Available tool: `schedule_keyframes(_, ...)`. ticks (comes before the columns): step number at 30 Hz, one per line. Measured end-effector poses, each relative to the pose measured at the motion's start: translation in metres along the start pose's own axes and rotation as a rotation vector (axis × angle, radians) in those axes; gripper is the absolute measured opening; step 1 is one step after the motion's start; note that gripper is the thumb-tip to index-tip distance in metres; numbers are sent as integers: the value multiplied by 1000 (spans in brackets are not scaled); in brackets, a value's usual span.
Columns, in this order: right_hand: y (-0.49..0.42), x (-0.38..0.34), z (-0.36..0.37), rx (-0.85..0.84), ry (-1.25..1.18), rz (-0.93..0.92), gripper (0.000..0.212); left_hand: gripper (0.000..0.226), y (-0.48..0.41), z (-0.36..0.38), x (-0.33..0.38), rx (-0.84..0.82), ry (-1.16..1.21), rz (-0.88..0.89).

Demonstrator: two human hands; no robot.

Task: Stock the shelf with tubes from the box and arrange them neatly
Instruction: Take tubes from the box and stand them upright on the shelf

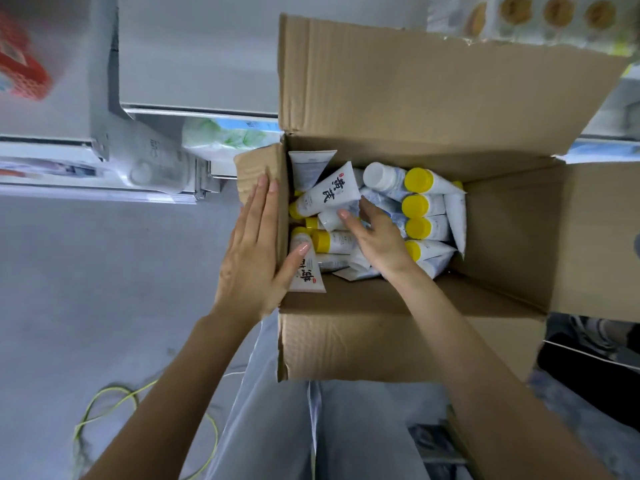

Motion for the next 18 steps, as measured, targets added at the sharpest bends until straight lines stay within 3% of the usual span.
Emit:
schedule_keyframes(2, 0, -2, 4, 89, -97, -23, 34, 77, 0, 0, -1, 3, 17, 0)
schedule_keyframes(8, -10, 0, 16, 335, -385, 129, 19, 75, 1, 3, 0, 7, 95, -10)
schedule_keyframes(15, -25, -1, 24, 479, -427, 169, 15, 72, 0, 5, -1, -4, 128, 1)
schedule_keyframes(18, -26, 1, 22, 530, -350, 142, 24, 72, 1, 4, 0, 5, 129, 3)
Point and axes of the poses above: each hand's wrist, its own y-axis away from the middle knuckle, its own z-axis out of the palm, x = y × z, the point moved 3 cm from there along -y, towards the middle knuckle, and after that the axes turned 6 degrees about -z, right-handed, at the moved point
